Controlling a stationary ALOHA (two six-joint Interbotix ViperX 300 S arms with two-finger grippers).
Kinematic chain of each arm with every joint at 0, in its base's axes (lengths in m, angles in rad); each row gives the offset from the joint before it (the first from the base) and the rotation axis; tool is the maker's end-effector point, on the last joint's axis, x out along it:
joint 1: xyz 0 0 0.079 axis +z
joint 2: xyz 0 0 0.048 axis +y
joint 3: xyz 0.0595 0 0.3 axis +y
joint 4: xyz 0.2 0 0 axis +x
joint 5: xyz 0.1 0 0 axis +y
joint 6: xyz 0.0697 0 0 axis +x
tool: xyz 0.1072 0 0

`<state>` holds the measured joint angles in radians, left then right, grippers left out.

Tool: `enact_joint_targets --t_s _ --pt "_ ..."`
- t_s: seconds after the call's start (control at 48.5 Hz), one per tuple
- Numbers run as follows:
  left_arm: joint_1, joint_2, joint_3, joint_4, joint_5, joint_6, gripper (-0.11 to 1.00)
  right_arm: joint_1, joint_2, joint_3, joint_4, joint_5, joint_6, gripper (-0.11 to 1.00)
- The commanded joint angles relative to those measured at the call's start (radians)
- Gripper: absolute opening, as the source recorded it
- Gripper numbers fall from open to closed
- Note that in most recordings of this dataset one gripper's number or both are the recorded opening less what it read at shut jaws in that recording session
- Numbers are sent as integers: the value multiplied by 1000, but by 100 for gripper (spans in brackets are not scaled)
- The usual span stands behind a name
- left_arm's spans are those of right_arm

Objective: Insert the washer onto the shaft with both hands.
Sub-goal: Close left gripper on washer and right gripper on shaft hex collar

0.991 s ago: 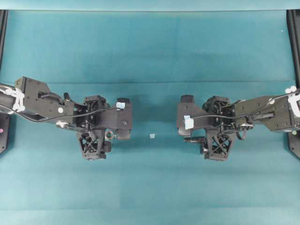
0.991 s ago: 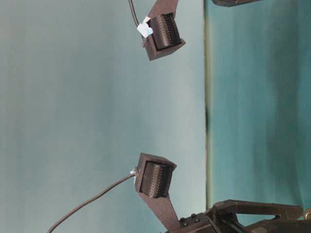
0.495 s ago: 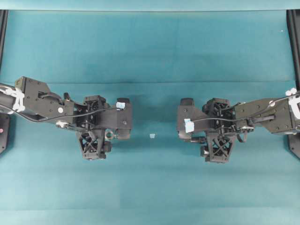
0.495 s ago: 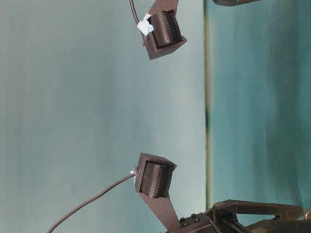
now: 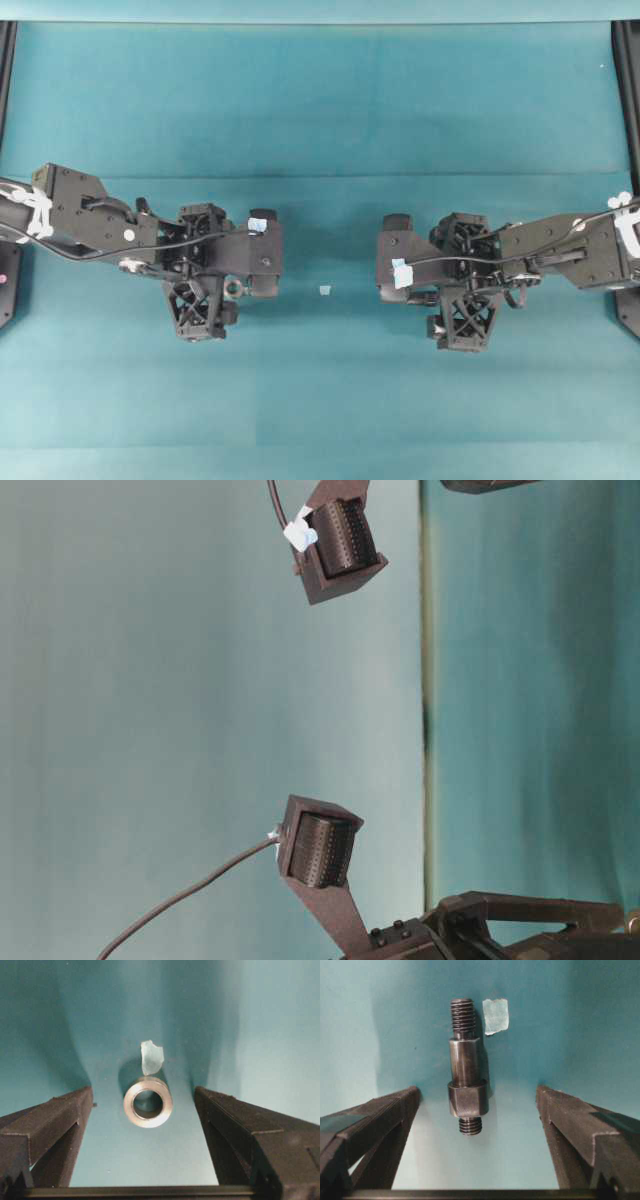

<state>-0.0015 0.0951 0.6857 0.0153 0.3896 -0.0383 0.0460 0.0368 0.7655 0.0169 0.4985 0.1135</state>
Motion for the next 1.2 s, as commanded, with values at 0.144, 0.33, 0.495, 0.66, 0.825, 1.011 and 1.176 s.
enact_joint_targets --t_s 0.144,0.33,0.495,0.66,0.825,1.011,1.176 --pt "-2 -9 -6 0 -3 2 89 12 -2 -6 6 -5 0 92" --pt "0 -9 -5 0 -3 2 89 14 -2 -5 6 -3 -2 88" --pt "-2 -9 -5 0 -3 0 87 14 -2 -3 6 -5 0 78" --pt "-2 -11 -5 0 -3 0 71 8 0 -2 6 -3 2 66" --pt "-2 -14 -5 2 -5 6 39 -3 6 -2 6 -3 3 49" --pt "-3 -15 -5 0 -5 14 36 -11 8 -2 5 -5 0 23" --pt "-5 -15 -6 2 -5 15 36 -11 8 -2 3 -3 -6 3"
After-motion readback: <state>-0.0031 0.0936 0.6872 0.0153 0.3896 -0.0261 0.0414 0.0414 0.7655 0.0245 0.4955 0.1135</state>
